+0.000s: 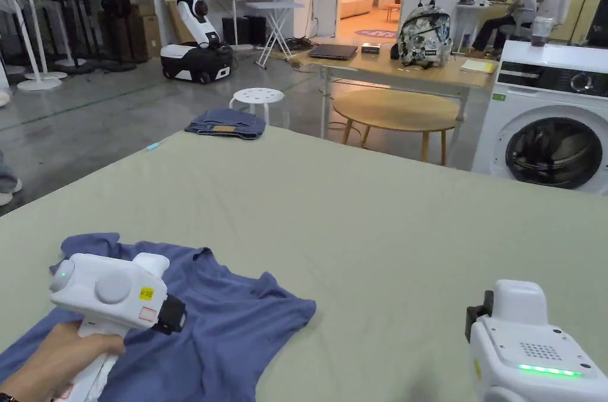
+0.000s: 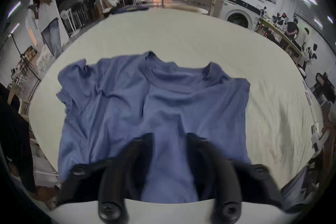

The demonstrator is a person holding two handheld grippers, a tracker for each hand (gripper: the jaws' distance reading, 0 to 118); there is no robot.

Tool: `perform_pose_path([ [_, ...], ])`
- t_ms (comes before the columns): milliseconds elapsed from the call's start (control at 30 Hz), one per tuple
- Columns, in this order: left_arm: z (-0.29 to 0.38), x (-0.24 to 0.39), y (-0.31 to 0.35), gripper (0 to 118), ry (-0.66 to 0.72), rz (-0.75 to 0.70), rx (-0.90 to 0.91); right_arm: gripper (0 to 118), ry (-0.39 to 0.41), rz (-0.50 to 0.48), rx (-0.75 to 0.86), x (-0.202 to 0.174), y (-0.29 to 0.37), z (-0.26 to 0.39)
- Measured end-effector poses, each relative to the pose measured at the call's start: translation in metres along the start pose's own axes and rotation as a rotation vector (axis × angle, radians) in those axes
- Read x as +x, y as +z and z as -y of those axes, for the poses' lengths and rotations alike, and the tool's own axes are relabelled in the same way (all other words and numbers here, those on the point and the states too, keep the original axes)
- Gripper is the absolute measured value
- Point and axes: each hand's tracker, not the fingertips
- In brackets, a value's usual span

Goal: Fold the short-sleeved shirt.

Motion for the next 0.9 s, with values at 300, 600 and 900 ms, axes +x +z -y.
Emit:
perform_pose_path([
  [300, 0.005, 0.008, -0.052, 87, 0.038, -0.027, -0.120, 0, 0.013, 0.014, -0.046, 0.001, -0.008, 0.012],
  [600, 0.007, 0.004, -0.060, 2, -0.005, -0.027, -0.069, 0, 0.005, 0.017, -0.075, 0.003, -0.013, 0.021],
  [900, 0.010, 0.013, -0.021, 0, -0.019, -0.040, 0.122, 0, -0.008, 0.011, -0.086, 0.006, -0.010, 0.027],
])
